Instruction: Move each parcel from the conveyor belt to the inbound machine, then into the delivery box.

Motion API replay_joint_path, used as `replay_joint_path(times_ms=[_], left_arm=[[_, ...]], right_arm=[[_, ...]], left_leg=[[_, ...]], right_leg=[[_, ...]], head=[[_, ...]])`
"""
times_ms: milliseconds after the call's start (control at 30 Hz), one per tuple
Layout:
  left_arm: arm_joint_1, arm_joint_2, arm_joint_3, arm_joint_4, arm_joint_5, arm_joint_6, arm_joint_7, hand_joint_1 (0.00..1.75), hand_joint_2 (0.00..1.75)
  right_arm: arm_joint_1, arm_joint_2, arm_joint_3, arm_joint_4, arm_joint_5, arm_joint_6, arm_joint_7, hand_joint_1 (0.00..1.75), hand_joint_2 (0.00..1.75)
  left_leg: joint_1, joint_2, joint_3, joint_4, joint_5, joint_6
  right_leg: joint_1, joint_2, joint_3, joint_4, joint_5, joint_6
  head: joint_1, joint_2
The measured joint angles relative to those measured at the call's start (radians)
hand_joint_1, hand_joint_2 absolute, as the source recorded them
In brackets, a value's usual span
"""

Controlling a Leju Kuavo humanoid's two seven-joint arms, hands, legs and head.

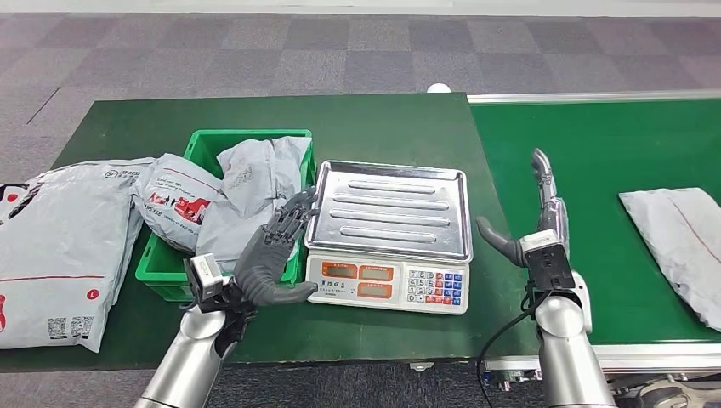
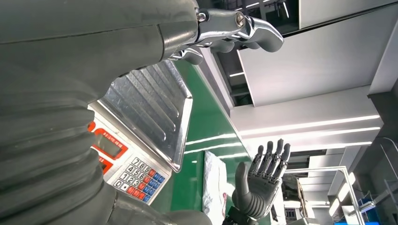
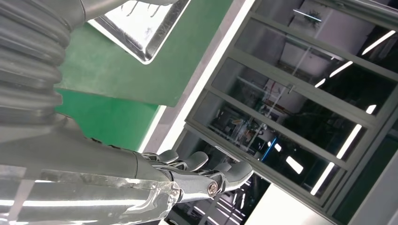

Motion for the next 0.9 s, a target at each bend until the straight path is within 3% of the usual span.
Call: replay_joint_path(times_ms=[900], left_arm=[[-0.005,-0.002,-0.001,0.021,0.0,0.0,-0.001,0.0,1.75]], right_arm=[[-0.002,0.0,0.0,0.009,-0.001,0.0,0.002,0.0,1.75]], left_leg=[[0.0,0.0,0.0,0.0,0.0,0.0]], right_leg=[[0.0,0.0,0.0,0.0,0.0,0.0]], head=[[0.0,0.0]])
